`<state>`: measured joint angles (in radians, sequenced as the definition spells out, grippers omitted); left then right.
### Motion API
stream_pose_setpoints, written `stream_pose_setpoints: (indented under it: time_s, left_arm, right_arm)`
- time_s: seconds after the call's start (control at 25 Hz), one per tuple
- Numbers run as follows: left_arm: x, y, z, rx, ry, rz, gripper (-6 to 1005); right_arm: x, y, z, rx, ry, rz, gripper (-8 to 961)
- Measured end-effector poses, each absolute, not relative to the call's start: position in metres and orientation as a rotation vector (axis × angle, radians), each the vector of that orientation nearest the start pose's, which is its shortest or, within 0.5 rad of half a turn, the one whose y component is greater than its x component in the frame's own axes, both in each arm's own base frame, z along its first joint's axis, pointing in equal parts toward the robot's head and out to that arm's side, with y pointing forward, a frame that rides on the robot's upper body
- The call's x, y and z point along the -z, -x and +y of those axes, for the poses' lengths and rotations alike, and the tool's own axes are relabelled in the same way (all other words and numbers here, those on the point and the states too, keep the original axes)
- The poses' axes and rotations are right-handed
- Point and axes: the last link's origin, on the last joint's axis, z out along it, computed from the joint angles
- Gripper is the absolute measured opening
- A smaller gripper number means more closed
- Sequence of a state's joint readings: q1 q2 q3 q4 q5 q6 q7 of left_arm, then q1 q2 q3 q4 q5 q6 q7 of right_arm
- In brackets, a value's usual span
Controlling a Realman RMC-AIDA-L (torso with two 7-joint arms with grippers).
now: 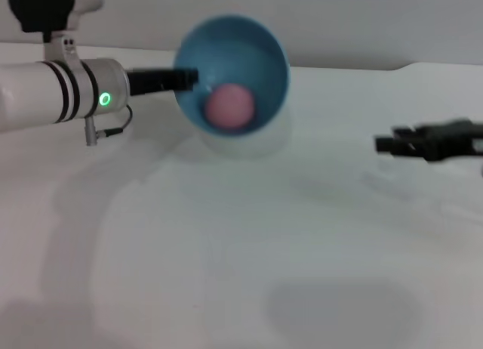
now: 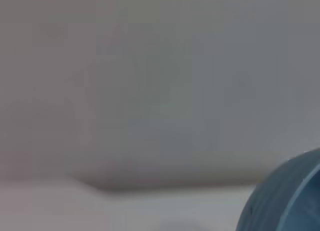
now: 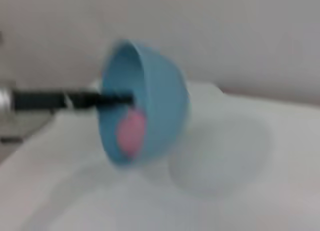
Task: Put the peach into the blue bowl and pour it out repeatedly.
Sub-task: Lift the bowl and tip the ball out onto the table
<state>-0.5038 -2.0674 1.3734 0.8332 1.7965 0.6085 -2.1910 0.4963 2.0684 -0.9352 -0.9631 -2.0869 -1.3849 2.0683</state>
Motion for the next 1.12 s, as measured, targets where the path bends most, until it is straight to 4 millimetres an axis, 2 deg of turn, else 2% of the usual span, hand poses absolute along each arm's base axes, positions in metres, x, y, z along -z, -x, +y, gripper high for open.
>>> stream_pose_setpoints:
  time_s: [0.04, 0.2, 0.44, 0.64, 0.8, 1.12]
  left_arm:
    - [0.023, 0.247, 0.412, 0.475, 2.093, -1.165, 0]
    - [0.028, 0.242, 0.412, 0.484, 2.062, -0.975, 0]
    - [0.06, 0.223, 0.405, 0.298, 2.05, -0.649, -1]
    - [0.083, 0.202, 0.387, 0.167, 1.967, -0.332, 0]
    - [0.093, 0.189, 0.368, 0.167, 1.901, -0.122, 0]
    - [0.087, 0.184, 0.334, 0.301, 1.731, 0.158, -1]
  right_arm:
    - [-0.021, -0.258, 0.355, -0.379, 2.535, 1.169, 516]
    - [-0.026, -0.281, 0.343, -0.327, 2.48, 1.253, 516]
    - [-0.031, -0.299, 0.334, -0.356, 2.403, 1.346, 516]
    - [-0.03, -0.304, 0.33, -0.364, 2.385, 1.376, 516]
    - [-0.03, -0.304, 0.33, -0.365, 2.386, 1.38, 516]
    - [-0.03, -0.305, 0.331, -0.365, 2.378, 1.379, 517]
